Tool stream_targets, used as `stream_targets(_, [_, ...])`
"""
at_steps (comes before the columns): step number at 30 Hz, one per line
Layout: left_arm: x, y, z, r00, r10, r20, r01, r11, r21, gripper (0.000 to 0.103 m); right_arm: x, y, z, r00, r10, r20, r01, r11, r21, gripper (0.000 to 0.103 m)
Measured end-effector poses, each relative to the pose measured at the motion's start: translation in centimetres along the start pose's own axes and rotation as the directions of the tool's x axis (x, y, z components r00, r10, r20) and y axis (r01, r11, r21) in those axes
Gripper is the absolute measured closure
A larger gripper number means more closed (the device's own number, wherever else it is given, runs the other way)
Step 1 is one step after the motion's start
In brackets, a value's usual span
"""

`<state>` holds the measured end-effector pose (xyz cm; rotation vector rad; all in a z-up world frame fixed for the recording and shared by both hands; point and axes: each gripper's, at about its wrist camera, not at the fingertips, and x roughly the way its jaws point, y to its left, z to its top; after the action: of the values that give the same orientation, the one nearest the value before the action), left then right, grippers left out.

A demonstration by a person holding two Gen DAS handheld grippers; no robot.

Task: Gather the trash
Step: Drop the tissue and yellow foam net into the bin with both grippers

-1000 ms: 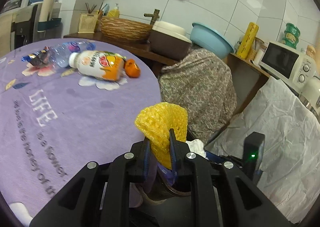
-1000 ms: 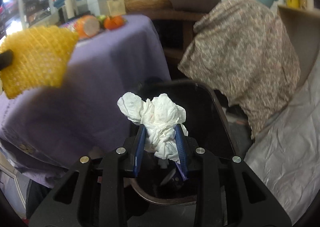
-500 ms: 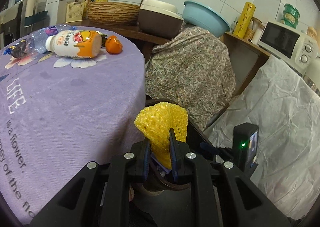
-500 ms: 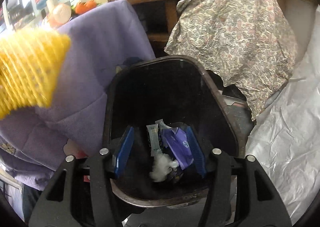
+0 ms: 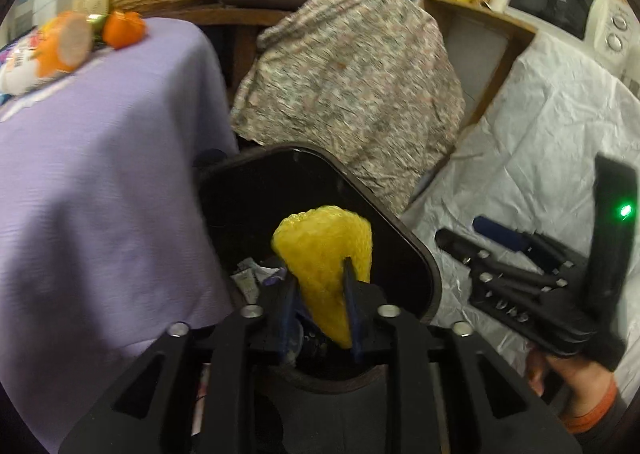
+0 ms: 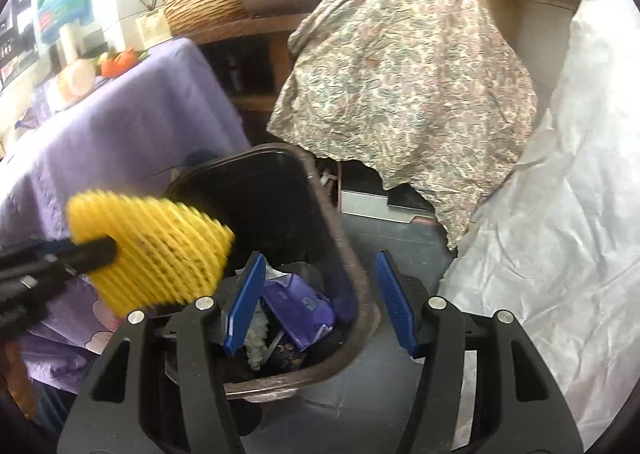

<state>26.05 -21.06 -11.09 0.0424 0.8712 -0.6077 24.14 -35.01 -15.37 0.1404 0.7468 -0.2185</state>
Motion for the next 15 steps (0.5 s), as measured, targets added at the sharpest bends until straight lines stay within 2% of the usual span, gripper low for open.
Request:
stream_targets(1, [0.4, -0.2, 0.0, 1.000, -0.002, -0.001, 0.002, 1.000, 0.008, 0.063, -0.1, -0.4, 0.1, 1.000, -0.005, 0.000, 0.005, 1.000, 0.007, 0.045])
stream_targets(3, [0.6, -0.5, -0.1, 1.000, 0.006, 0.009, -0.007, 1.000, 0.019, 0.044, -0.2, -0.9, 0.2, 1.000, -0.015, 0.003, 0.015, 1.000, 0.018, 0.045])
stream_targets(7, [-0.4, -0.4, -0.2, 1.000, -0.015, 0.024, 0.015, 1.000, 0.003, 0.039, -0.1, -1.7, 0.5, 1.000, -0.028, 0.001, 0.028, 0.999, 0.041, 0.045])
stream_targets(11, [-2.9, -0.3, -0.2, 0.997, -0.045, 0.063, 0.045, 0.999, -0.004, 0.031, -0.2, -0.7, 1.4, 1.000, -0.002, 0.006, 0.002, 1.000, 0.028, 0.045])
stream_targets(12, [-3.9, -0.2, -0.2, 0.996, -0.047, 0.076, 0.047, 0.999, -0.002, 0.028, -0.3, -0.3, 1.6, 1.000, 0.010, 0.010, -0.010, 1.000, 0.019, 0.043])
stream_targets(13, [-4.7, -0.1, -0.2, 0.995, -0.050, 0.086, 0.051, 0.999, 0.000, 0.027, -0.5, 0.4, 2.0, 0.999, 0.035, 0.017, -0.035, 0.999, 0.007, 0.034])
stream_targets(15, [-6.1, 0.3, -0.1, 0.994, -0.060, 0.096, 0.061, 0.998, -0.003, 0.025, -0.9, 1.9, 3.0, 0.994, 0.102, 0.027, -0.102, 0.995, -0.017, 0.027])
